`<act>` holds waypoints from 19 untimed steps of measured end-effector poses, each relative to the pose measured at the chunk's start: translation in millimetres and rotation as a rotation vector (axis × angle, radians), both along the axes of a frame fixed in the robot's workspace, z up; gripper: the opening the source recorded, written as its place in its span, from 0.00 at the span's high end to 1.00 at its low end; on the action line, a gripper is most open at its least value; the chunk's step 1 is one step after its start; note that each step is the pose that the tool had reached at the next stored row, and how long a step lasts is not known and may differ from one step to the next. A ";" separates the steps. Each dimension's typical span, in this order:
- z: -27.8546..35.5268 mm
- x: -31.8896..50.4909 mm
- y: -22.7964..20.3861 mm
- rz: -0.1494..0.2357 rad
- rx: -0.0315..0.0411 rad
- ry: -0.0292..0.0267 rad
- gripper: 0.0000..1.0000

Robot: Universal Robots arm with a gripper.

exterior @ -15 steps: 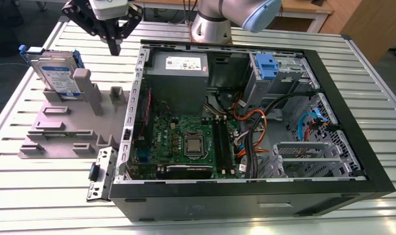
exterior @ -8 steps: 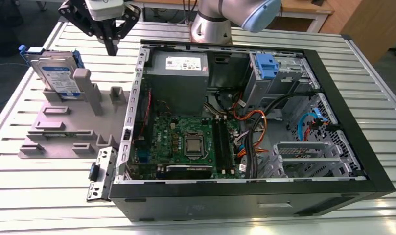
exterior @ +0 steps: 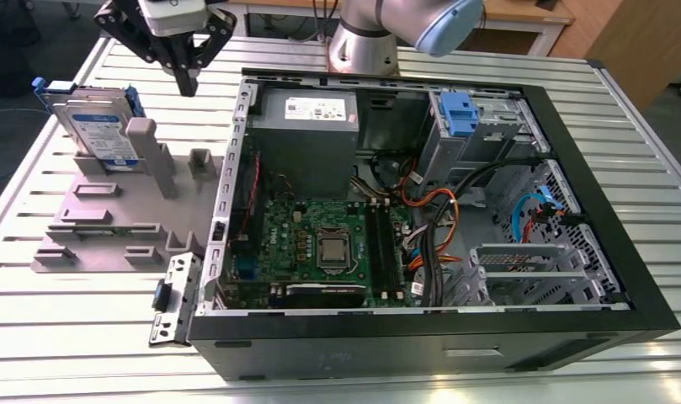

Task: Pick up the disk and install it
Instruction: 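Reach for the disk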

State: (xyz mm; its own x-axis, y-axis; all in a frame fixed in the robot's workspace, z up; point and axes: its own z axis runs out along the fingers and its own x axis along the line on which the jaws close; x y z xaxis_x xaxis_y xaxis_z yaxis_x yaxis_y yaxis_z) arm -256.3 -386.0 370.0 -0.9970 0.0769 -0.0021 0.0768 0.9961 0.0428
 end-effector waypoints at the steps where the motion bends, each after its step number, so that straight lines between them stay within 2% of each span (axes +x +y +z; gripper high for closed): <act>1: -0.2 -0.7 0.0 0.000 0.0000 0.0003 0.89; 12: -1.6 -7.8 0.0 0.000 0.0000 0.0058 0.89; 16: -2.2 -10.2 0.0 0.000 0.0000 0.0099 0.89; 19: -2.2 -10.2 0.0 0.000 0.0000 0.0100 0.89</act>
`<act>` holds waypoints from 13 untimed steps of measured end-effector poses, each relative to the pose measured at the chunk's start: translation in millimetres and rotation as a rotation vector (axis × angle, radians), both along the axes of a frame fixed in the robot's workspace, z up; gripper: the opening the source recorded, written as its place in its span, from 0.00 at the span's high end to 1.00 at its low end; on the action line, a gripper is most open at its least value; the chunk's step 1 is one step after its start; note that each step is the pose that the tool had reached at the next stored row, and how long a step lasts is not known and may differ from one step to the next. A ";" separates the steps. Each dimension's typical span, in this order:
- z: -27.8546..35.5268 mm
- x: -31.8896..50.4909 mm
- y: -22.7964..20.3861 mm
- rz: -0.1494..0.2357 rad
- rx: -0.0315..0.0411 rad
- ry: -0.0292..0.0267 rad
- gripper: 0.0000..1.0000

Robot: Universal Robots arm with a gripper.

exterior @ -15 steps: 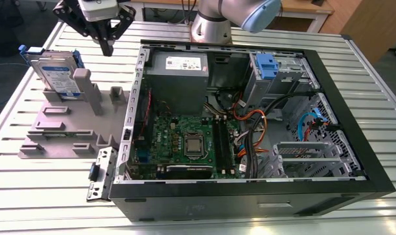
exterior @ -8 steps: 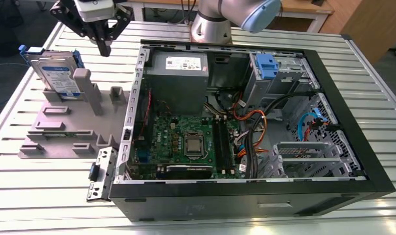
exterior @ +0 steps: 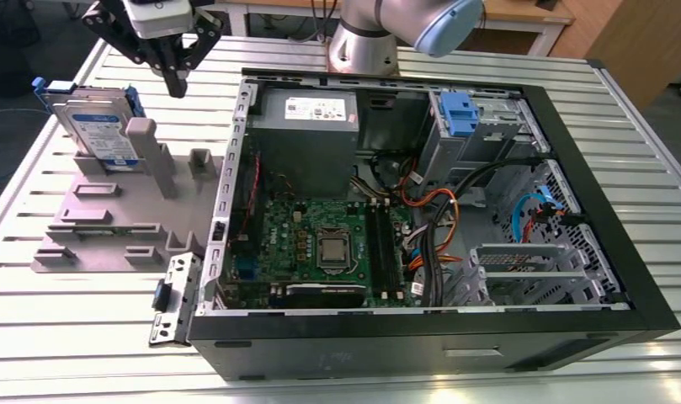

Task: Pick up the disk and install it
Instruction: 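Reach for the disk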

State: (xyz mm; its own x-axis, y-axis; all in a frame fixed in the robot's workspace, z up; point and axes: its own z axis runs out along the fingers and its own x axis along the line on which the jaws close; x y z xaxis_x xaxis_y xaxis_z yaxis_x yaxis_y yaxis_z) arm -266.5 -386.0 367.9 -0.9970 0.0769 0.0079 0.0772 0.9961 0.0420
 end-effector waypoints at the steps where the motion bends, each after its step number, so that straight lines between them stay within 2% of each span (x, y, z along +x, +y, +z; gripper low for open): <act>1: 0.0 0.0 0.0 0.000 0.0000 0.0000 0.89; 13: -0.9 -11.3 0.3 0.000 0.0000 0.0008 0.89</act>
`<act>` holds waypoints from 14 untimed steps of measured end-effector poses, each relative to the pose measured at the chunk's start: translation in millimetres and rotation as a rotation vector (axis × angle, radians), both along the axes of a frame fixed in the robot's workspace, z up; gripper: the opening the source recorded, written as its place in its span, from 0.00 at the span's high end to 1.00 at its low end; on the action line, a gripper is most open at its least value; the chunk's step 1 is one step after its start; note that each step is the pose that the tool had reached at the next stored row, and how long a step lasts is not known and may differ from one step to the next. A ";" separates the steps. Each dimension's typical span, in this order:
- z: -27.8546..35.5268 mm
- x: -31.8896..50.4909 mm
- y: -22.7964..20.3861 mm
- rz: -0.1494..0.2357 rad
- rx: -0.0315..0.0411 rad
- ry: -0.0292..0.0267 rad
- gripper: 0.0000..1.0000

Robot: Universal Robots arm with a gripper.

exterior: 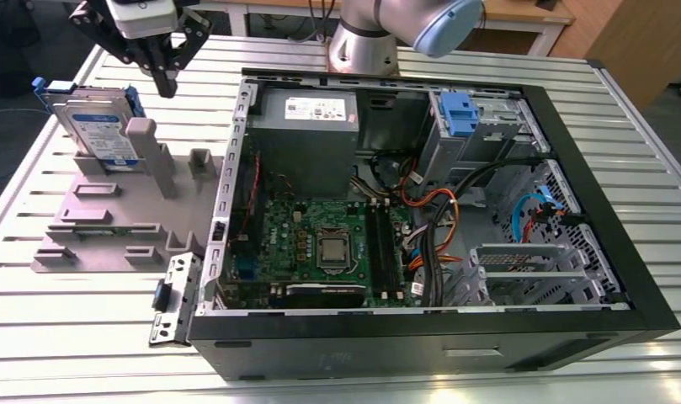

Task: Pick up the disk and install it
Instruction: 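Reach for the disk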

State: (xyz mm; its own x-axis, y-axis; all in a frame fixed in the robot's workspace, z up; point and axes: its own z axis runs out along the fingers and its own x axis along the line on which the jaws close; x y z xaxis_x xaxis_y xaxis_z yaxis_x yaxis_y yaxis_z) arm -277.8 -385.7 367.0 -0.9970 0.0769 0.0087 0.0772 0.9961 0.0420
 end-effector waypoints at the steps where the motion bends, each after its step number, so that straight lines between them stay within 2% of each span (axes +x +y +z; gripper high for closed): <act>1: 0.0 -0.9 0.0 0.000 0.0000 0.0000 0.89; 4: -0.1 -2.5 0.0 0.000 0.0000 0.0001 0.89; 5: -1.0 -8.2 0.0 0.000 0.0000 0.0010 0.89; 14: -1.4 -9.5 0.0 0.000 0.0000 0.0011 0.89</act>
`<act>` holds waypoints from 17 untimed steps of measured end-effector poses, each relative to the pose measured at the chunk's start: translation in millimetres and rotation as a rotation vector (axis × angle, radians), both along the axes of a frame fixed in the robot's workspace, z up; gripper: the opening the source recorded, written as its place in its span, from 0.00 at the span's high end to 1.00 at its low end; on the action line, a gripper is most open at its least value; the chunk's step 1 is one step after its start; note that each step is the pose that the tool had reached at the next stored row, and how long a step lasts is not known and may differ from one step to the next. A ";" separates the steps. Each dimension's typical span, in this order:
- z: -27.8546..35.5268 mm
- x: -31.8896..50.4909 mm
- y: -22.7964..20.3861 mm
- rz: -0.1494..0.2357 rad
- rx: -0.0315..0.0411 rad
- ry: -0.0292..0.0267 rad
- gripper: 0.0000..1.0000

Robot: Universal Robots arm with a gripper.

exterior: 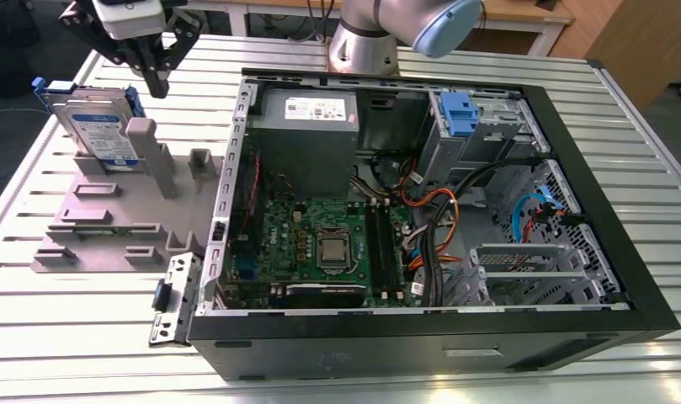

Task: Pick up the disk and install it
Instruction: 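Reach for the disk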

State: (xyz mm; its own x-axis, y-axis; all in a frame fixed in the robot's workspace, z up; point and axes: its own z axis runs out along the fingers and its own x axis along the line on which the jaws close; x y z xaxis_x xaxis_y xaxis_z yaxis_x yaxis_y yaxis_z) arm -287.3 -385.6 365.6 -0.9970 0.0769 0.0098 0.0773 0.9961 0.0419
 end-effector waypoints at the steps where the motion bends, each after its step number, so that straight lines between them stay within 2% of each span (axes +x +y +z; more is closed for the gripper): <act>1: -0.1 -0.7 0.0 0.000 0.0000 0.0001 0.89; 5: -0.4 -6.2 0.7 0.000 -0.0001 0.0002 0.89; 9: -0.6 -15.2 3.2 0.000 0.0000 0.0002 0.89; 14: -1.0 -28.8 11.3 0.000 -0.0001 0.0003 0.89; 17: -1.9 -39.9 14.8 0.000 -0.0001 0.0003 0.89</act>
